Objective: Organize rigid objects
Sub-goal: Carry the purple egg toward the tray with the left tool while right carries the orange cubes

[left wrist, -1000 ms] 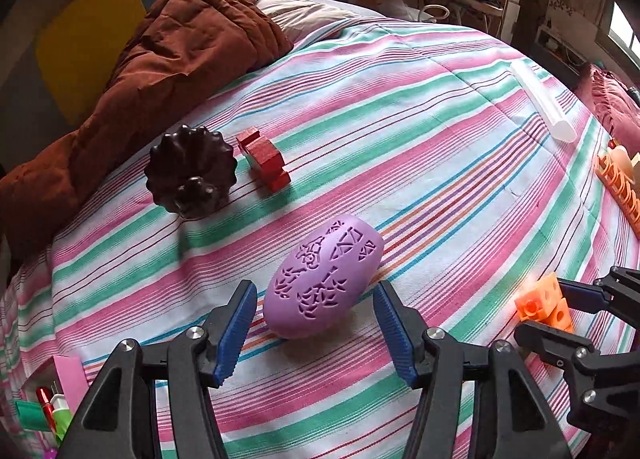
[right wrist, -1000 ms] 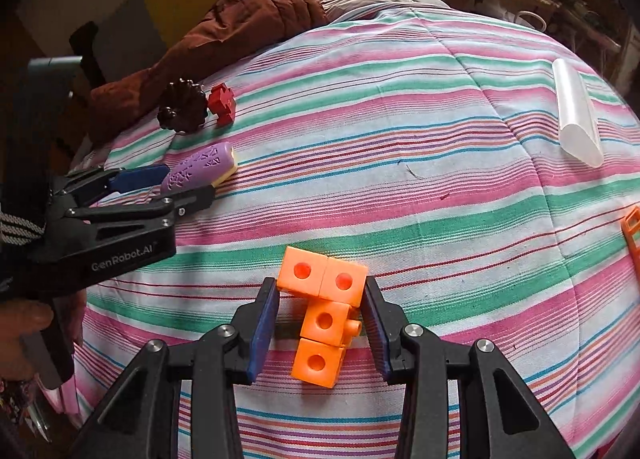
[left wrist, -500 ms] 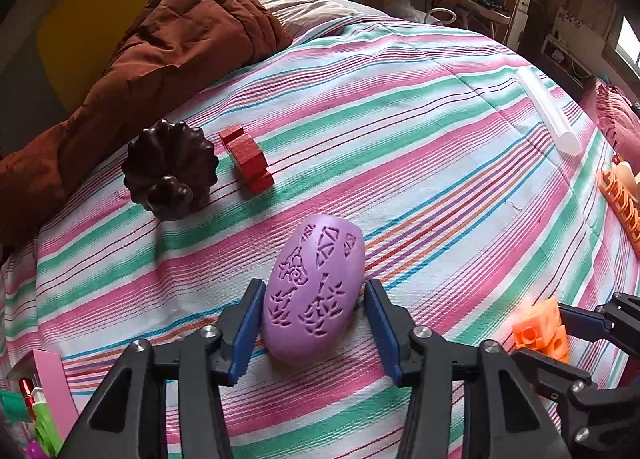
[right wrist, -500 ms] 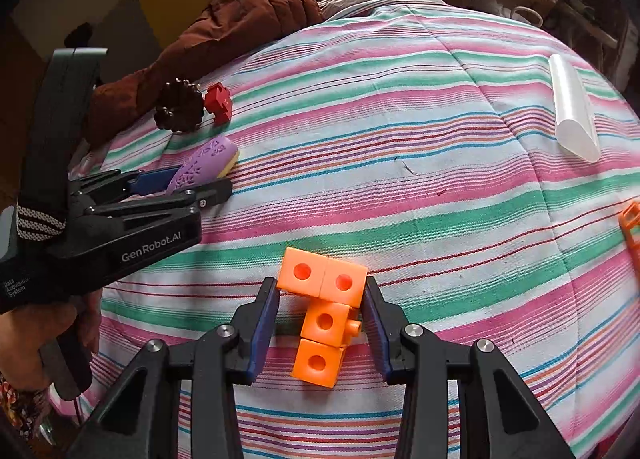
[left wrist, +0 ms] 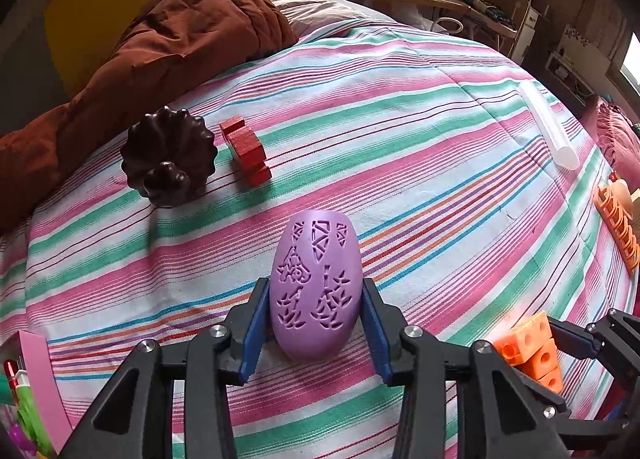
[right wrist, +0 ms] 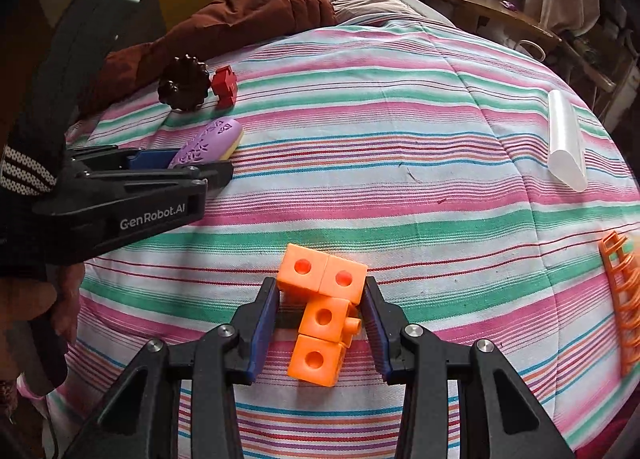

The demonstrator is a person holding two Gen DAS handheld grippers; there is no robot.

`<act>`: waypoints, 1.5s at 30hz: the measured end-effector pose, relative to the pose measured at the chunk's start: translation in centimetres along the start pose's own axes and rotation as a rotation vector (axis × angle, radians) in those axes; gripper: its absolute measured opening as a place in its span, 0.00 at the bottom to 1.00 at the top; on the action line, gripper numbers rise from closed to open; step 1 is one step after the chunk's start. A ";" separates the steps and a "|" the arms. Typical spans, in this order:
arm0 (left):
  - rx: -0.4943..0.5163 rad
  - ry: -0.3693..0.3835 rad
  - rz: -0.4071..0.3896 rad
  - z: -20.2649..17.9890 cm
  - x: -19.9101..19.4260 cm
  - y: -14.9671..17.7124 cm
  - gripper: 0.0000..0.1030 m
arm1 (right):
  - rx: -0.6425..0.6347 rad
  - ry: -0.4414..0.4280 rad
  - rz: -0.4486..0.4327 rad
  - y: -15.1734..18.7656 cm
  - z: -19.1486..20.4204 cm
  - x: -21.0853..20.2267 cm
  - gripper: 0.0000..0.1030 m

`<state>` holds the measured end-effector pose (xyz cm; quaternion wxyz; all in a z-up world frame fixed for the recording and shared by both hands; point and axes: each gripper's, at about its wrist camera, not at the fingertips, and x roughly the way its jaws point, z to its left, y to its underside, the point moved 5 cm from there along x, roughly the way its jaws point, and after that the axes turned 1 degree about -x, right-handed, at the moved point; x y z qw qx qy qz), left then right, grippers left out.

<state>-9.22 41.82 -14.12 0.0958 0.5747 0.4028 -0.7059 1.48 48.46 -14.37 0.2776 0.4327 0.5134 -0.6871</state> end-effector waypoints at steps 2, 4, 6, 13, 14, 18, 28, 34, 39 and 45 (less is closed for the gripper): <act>0.011 -0.007 -0.011 -0.2 -0.3 0.4 0.43 | -0.006 0.005 0.000 0.1 0.0 0.0 0.41; 0.010 -0.004 -0.021 -0.1 -0.6 0.8 0.43 | -0.011 0.009 -0.001 0.2 0.1 -0.1 0.41; -0.002 0.004 -0.030 0.0 -0.9 1.2 0.43 | -0.017 0.013 -0.001 0.2 0.1 -0.1 0.41; -0.045 0.029 -0.053 0.4 -2.8 3.9 0.43 | -0.033 0.026 -0.004 0.2 0.3 -0.1 0.41; -0.051 0.037 -0.053 0.3 -3.0 4.2 0.43 | -0.036 0.029 -0.004 0.2 0.3 0.0 0.41; -0.065 0.060 -0.057 0.1 -4.0 5.8 0.43 | -0.045 0.037 -0.009 0.3 0.4 0.0 0.41; -0.147 0.119 -0.065 0.4 -4.8 7.8 0.42 | -0.041 0.034 -0.008 0.2 0.2 0.0 0.41; -0.204 0.144 -0.071 1.1 -6.1 10.0 0.42 | -0.056 0.041 -0.011 0.3 0.4 -0.1 0.41; -0.222 0.164 -0.074 1.1 -7.1 11.4 0.42 | -0.059 0.041 -0.014 0.3 0.4 -0.2 0.41; -0.254 0.158 -0.069 2.0 -8.1 13.9 0.42 | -0.059 0.048 -0.019 0.4 0.4 -0.3 0.41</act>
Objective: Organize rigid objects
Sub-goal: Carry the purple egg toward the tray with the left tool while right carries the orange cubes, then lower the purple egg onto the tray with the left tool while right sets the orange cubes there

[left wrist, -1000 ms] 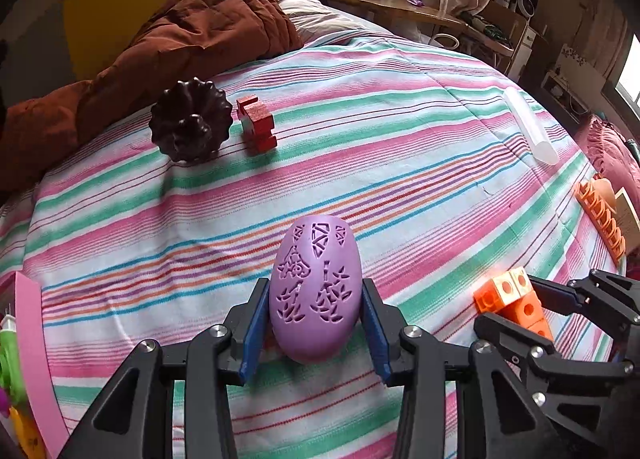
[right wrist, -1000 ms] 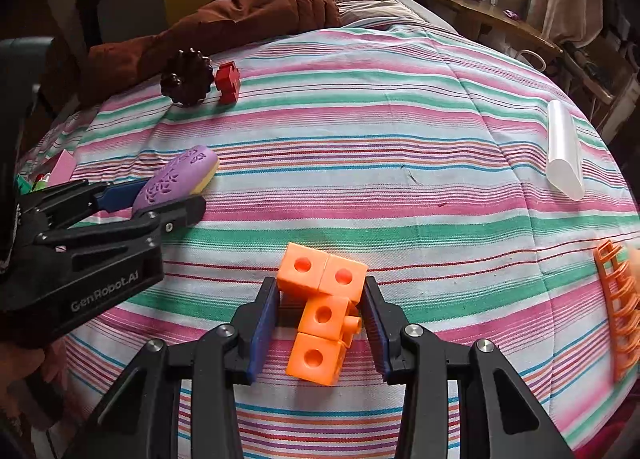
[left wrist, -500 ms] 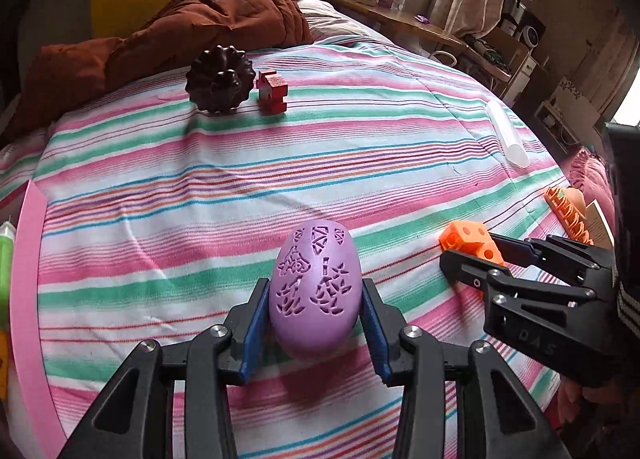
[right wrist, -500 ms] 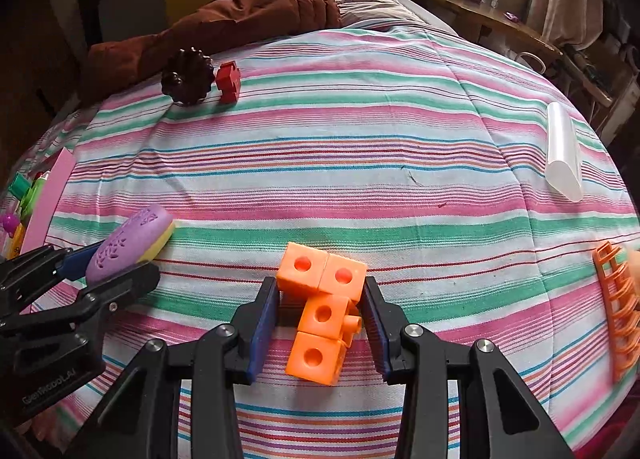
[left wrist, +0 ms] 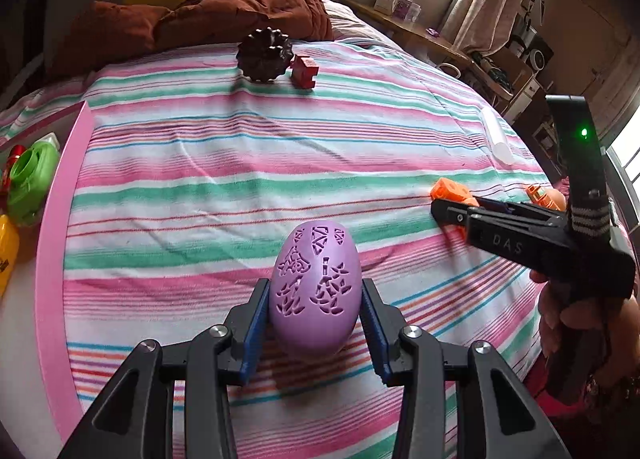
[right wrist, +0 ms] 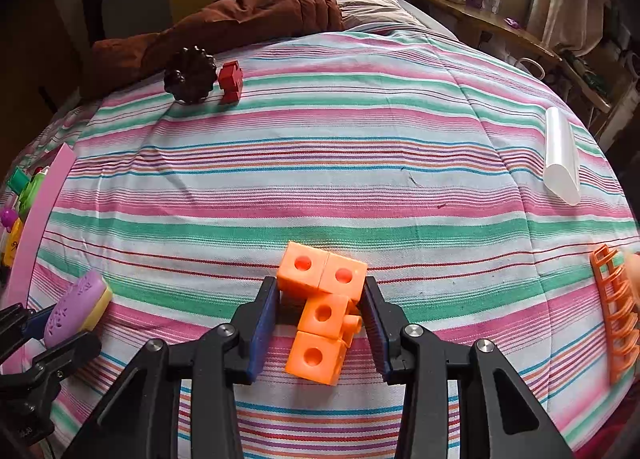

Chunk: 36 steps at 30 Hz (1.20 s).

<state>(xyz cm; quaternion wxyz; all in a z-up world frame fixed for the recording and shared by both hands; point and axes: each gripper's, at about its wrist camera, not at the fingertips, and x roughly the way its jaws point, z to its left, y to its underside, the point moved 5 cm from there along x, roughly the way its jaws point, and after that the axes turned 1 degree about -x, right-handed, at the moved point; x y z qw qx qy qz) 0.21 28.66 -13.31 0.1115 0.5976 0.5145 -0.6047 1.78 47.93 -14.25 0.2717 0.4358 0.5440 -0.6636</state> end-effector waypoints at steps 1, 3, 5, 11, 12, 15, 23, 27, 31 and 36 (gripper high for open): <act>0.008 -0.002 -0.012 0.1 -0.2 0.3 0.42 | 0.000 0.000 0.000 0.0 0.0 0.0 0.41; 0.036 -0.017 -0.011 -0.2 -0.1 0.5 0.43 | 0.002 0.000 0.000 0.0 0.0 0.0 0.41; 0.052 -0.037 -0.008 -0.7 0.0 0.4 0.43 | 0.001 0.000 0.000 0.0 0.0 0.0 0.41; 0.057 -0.045 0.028 -1.7 1.1 -0.5 0.43 | 0.002 -0.005 0.004 0.0 0.0 0.0 0.41; 0.071 -0.060 0.029 -1.8 1.2 -0.4 0.43 | 0.002 -0.005 0.004 0.0 0.1 0.0 0.41; 0.120 -0.085 0.021 -2.3 1.1 0.0 0.42 | 0.003 -0.004 0.002 0.0 0.1 -0.1 0.41; 0.055 0.002 -0.005 -0.8 -2.3 0.8 0.42 | 0.040 -0.033 -0.017 -0.1 0.0 -0.4 0.40; 0.002 0.006 -0.045 1.7 -5.2 0.8 0.42 | 0.043 -0.038 -0.026 -0.1 0.2 -0.5 0.40; -0.052 -0.022 -0.079 5.1 -7.9 1.5 0.42 | 0.051 -0.066 -0.046 -0.2 0.6 -0.9 0.40; -0.109 -0.109 -0.107 10.1 -10.7 3.2 0.42 | 0.047 -0.115 -0.085 -0.5 1.5 -1.7 0.40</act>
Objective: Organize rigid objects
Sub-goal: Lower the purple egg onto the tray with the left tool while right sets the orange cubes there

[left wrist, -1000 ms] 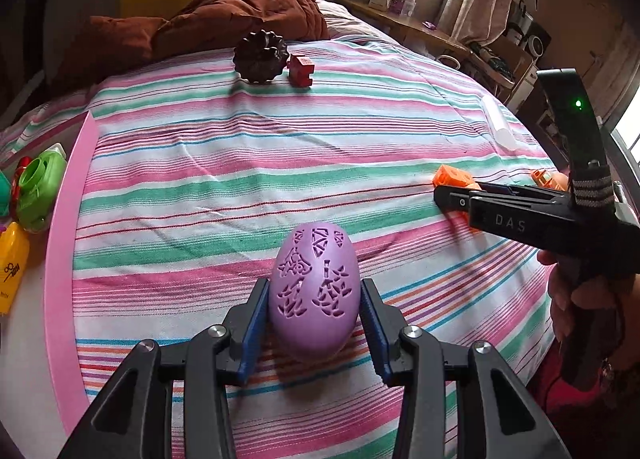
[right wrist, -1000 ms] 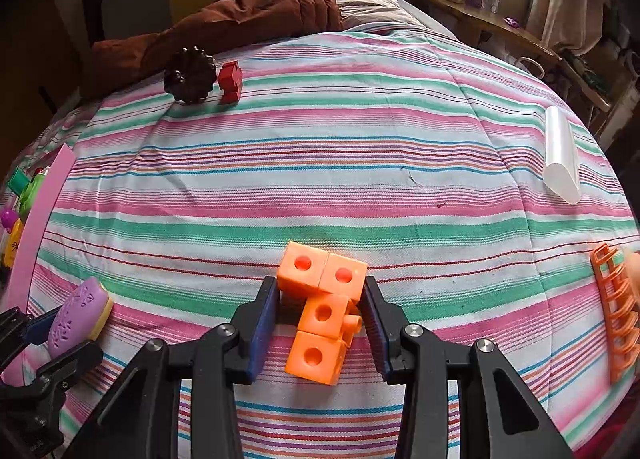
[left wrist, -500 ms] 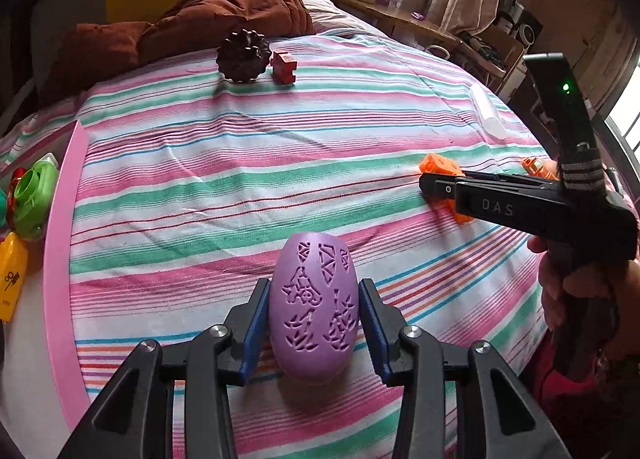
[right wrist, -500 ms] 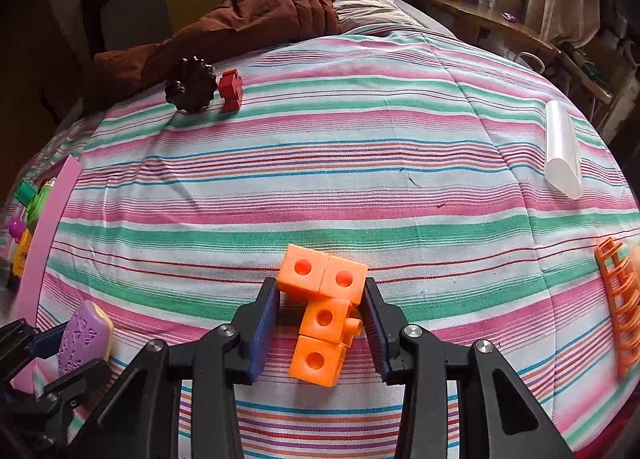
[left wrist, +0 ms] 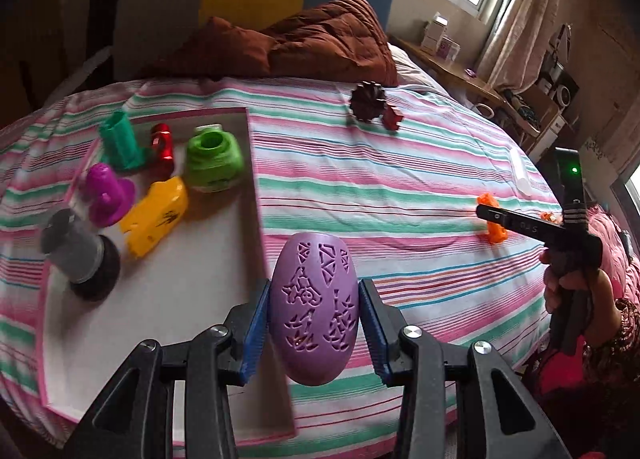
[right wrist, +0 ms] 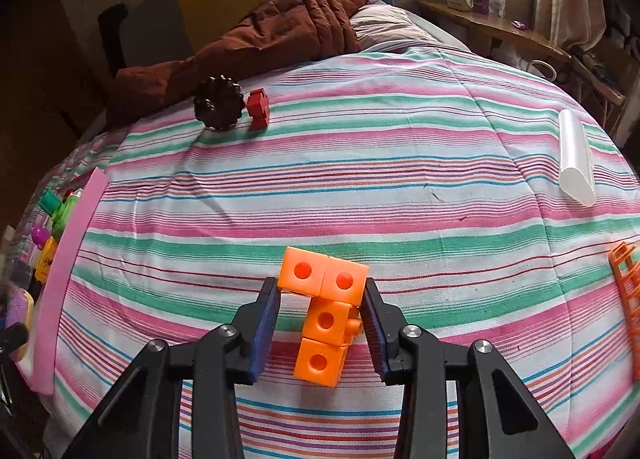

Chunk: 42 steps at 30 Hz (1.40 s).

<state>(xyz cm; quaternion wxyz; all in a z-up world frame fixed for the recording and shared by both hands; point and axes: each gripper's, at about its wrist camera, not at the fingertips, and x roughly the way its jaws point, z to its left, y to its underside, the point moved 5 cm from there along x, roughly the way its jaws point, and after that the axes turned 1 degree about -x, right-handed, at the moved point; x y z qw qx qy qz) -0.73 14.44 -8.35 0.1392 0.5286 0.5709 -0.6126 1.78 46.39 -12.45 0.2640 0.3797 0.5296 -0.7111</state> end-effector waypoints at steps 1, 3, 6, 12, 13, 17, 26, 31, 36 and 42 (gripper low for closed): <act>-0.008 -0.020 -0.004 1.0 -0.3 0.2 0.42 | 0.003 -0.014 -0.004 0.0 0.2 -0.1 0.40; -0.030 -0.056 -0.008 3.0 -0.7 0.6 0.42 | 0.004 -0.038 -0.012 -0.2 0.7 -0.5 0.40; -0.079 -0.088 -0.005 5.9 -1.0 1.2 0.42 | 0.001 -0.060 -0.043 -0.7 1.4 -1.4 0.40; -0.123 -0.137 0.013 9.7 -0.7 2.4 0.42 | 0.025 -0.102 -0.066 -1.3 2.8 -3.2 0.40; -0.130 -0.142 0.013 10.2 -0.6 2.5 0.42 | 0.026 -0.110 -0.066 -1.2 3.2 -3.4 0.40; -0.149 -0.157 0.002 11.7 -0.9 2.5 0.42 | 0.020 -0.139 -0.062 -0.8 5.2 -4.0 0.40; -0.201 -0.258 -0.118 13.6 -4.2 2.5 0.43 | -0.017 -0.258 -0.030 -0.2 11.9 -4.3 0.40; -0.285 -0.168 -0.206 12.9 -6.1 2.2 0.43 | -0.081 -0.328 0.003 0.4 17.1 -3.9 0.40; -0.280 -0.095 -0.202 11.4 -5.9 2.0 0.43 | -0.145 -0.396 0.027 0.8 22.6 -3.4 0.40; -0.248 -0.111 -0.203 10.3 -6.0 3.1 0.43 | -0.219 -0.431 0.034 0.9 28.4 -2.5 0.40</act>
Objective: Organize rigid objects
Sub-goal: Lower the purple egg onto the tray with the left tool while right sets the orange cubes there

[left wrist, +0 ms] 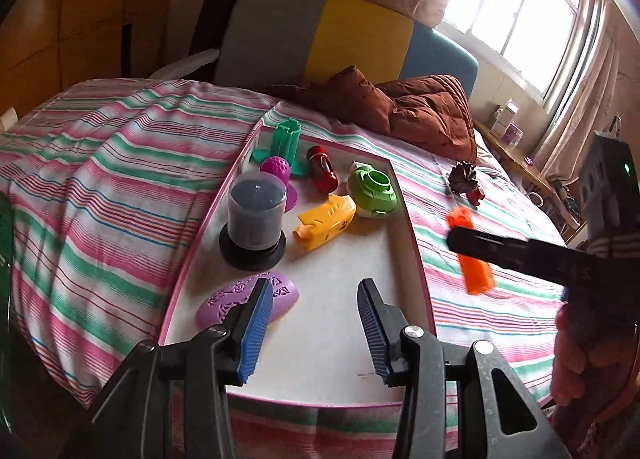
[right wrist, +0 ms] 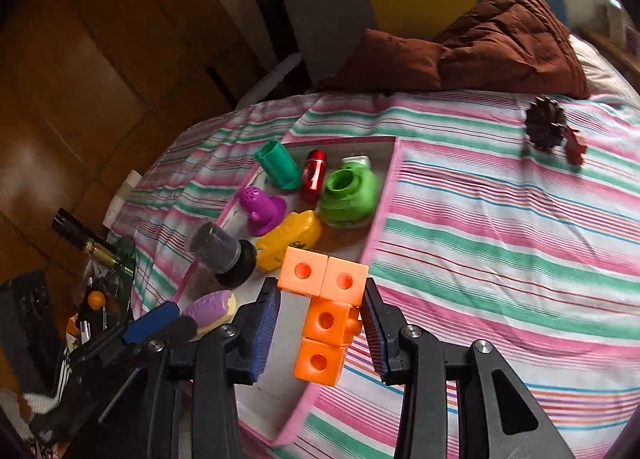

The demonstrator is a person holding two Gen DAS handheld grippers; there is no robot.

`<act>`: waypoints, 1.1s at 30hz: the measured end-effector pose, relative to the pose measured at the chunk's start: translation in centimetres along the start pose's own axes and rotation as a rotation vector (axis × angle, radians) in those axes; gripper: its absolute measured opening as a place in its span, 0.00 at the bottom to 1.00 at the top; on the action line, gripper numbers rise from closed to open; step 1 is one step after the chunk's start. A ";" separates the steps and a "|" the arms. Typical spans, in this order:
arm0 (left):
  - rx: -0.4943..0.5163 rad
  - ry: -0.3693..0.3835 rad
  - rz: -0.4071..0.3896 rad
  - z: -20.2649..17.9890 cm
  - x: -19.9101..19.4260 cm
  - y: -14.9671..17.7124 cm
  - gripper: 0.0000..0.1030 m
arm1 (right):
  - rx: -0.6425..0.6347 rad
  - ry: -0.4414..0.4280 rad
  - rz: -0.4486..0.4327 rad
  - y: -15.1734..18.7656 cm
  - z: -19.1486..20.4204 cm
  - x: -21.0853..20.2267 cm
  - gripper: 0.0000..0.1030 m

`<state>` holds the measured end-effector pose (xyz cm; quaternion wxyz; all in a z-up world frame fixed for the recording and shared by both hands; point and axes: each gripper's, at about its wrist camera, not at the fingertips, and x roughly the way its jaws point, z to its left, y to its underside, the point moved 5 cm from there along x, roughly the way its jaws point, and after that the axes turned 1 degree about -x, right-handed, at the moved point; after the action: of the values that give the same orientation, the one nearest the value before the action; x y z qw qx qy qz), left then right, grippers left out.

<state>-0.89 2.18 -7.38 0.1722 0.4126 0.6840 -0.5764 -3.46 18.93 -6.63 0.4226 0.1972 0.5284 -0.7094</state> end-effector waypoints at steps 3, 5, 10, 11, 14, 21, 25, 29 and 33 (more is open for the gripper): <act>0.006 0.002 0.009 0.1 0.0 0.4 0.43 | -0.037 0.021 0.025 -0.1 1.3 2.0 0.40; 0.007 -0.002 0.004 0.3 -0.1 0.5 0.43 | -0.048 0.026 0.034 -0.3 1.7 3.1 0.40; -0.016 0.001 -0.016 1.1 -0.4 0.5 0.43 | -0.060 0.062 0.045 -0.9 2.2 5.1 0.40; -0.021 0.001 -0.016 1.3 -0.4 0.5 0.43 | -0.069 0.077 0.048 -1.1 2.3 5.4 0.40; -0.032 0.005 -0.012 1.5 -0.3 0.5 0.43 | -0.104 0.132 0.046 -1.3 2.4 6.4 0.40; -0.031 0.010 -0.021 1.7 -0.3 0.4 0.43 | -0.078 0.190 0.024 -1.7 1.0 6.6 0.49; -0.041 0.015 -0.021 1.9 -0.2 0.5 0.43 | -0.034 0.164 -0.030 -1.1 0.5 4.2 0.56; -0.040 0.033 -0.007 1.6 0.1 0.7 0.43 | -0.005 0.153 -0.034 -0.4 0.3 3.1 0.56; -0.009 0.047 -0.010 0.8 0.0 1.0 0.43 | 0.023 0.168 -0.047 0.1 -0.4 2.2 0.56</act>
<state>-0.35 1.38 -8.22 0.1553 0.4218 0.6924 -0.5644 -4.70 18.42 -8.45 0.3576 0.2485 0.5582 -0.7062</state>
